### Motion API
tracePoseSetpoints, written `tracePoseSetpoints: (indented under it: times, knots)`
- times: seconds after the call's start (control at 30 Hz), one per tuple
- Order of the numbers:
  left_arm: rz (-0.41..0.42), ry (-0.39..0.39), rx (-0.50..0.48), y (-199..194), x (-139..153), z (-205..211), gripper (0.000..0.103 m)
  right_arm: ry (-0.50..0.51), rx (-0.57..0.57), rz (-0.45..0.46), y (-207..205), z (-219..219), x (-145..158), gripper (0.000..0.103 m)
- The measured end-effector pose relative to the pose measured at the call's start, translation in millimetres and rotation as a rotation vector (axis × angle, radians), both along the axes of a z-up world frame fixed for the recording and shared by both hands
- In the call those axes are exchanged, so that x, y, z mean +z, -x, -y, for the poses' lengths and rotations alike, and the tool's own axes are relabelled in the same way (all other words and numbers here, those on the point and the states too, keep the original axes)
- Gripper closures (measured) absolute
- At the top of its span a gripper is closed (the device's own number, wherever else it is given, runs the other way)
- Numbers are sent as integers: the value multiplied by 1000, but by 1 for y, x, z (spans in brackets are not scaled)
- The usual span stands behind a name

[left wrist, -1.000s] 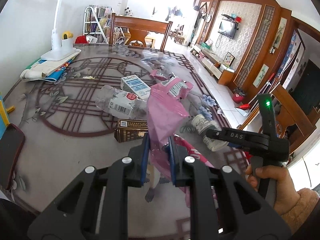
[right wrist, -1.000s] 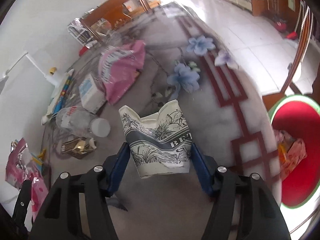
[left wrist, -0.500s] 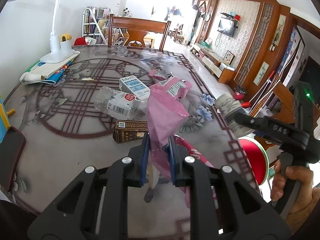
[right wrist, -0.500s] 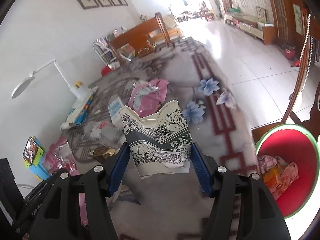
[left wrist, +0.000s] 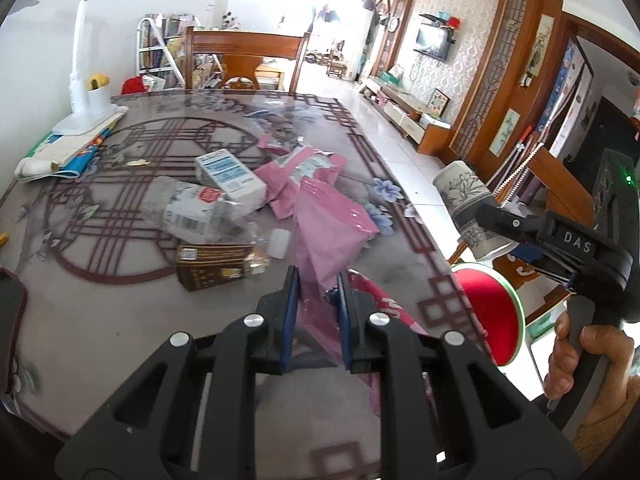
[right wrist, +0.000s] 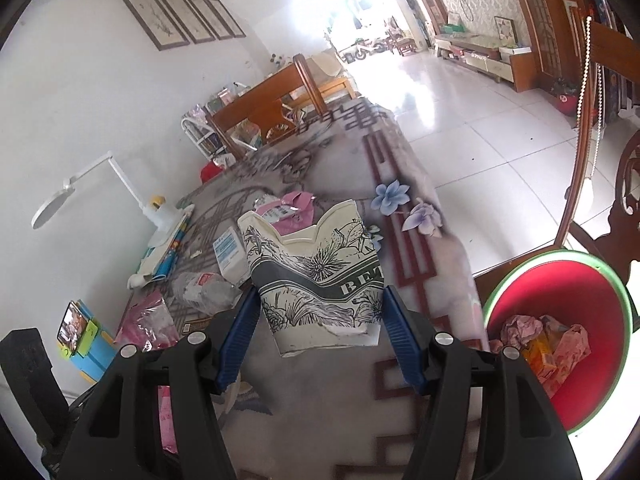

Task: Collect trash
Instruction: 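Carry cup and pink wrapper over the red bucket and open both tools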

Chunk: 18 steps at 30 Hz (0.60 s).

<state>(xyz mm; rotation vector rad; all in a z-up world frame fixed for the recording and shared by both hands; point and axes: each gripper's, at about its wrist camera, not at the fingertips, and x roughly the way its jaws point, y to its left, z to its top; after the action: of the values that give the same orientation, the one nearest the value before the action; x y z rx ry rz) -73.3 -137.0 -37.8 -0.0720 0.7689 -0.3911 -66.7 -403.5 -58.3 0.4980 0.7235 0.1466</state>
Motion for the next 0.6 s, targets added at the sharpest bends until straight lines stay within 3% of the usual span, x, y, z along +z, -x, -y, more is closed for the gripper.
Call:
tracePoseSetpoints:
  times: [0.3, 0.6]
  knots:
    - [-14, 24, -99, -4, 0, 48, 86, -9, -100, -13, 16, 46, -8, 43]
    - [-26, 27, -257, -2, -2, 116, 86, -56, -287, -42, 35, 109, -18, 43]
